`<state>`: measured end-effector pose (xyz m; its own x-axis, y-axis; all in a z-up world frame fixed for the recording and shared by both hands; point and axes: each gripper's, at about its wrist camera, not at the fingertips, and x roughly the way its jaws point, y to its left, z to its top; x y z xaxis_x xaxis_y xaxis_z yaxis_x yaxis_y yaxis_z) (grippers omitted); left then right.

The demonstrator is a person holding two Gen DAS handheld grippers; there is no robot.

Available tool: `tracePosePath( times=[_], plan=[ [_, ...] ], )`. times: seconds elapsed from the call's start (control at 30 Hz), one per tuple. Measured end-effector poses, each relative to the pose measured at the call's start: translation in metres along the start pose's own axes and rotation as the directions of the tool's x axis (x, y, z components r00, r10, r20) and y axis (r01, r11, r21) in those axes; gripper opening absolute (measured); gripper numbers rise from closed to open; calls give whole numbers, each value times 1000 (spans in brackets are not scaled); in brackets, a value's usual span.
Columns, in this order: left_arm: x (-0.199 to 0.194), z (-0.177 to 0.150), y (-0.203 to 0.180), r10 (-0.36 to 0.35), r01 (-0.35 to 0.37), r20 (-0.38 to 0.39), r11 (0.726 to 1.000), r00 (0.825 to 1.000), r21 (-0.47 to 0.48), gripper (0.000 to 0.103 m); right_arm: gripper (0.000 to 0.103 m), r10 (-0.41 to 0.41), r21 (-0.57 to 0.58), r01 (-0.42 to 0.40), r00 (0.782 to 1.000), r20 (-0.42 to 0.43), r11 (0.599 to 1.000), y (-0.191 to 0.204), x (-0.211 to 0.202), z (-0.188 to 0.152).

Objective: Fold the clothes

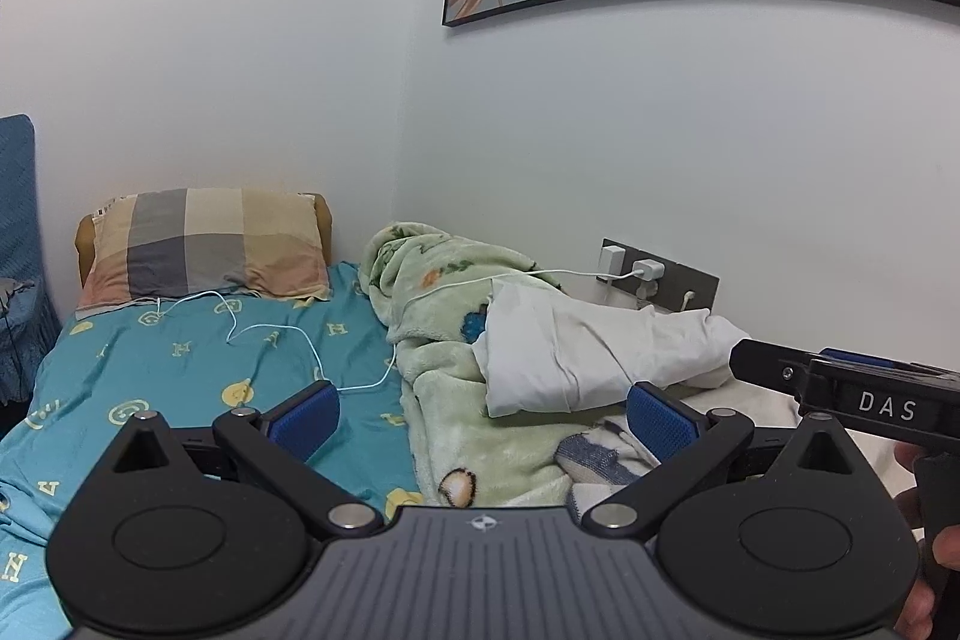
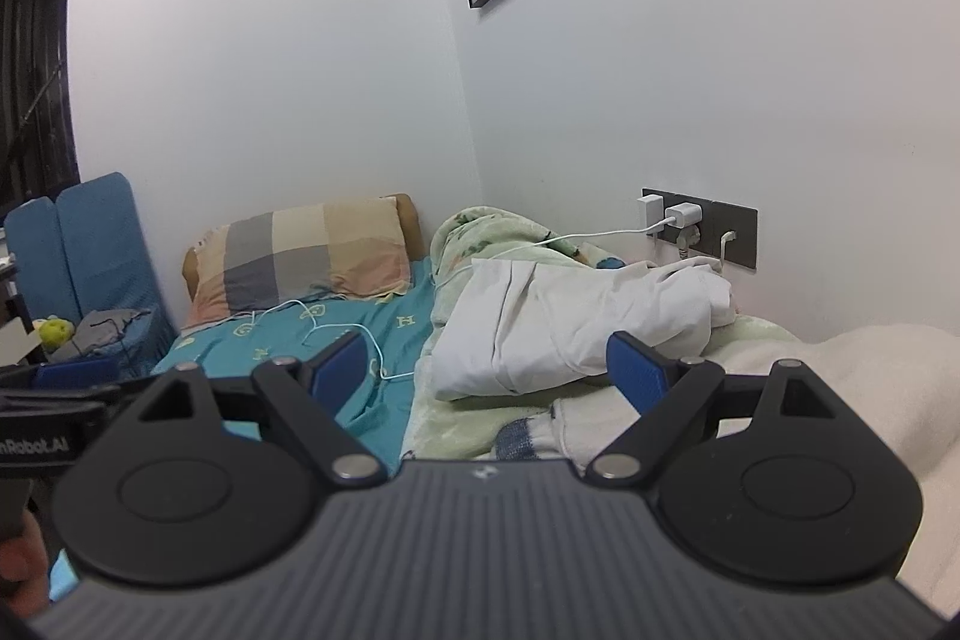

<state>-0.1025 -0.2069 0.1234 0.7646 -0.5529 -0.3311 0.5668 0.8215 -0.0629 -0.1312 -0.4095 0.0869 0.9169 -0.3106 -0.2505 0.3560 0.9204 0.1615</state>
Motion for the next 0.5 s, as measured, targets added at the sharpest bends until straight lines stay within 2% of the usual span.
tracePosePath(
  times=[0.5],
  plan=[
    [-6, -2, 10, 6, -6, 1, 1000, 1000, -20, 103, 88, -21, -27, 21, 1000, -12, 999, 10, -2, 0]
  ],
)
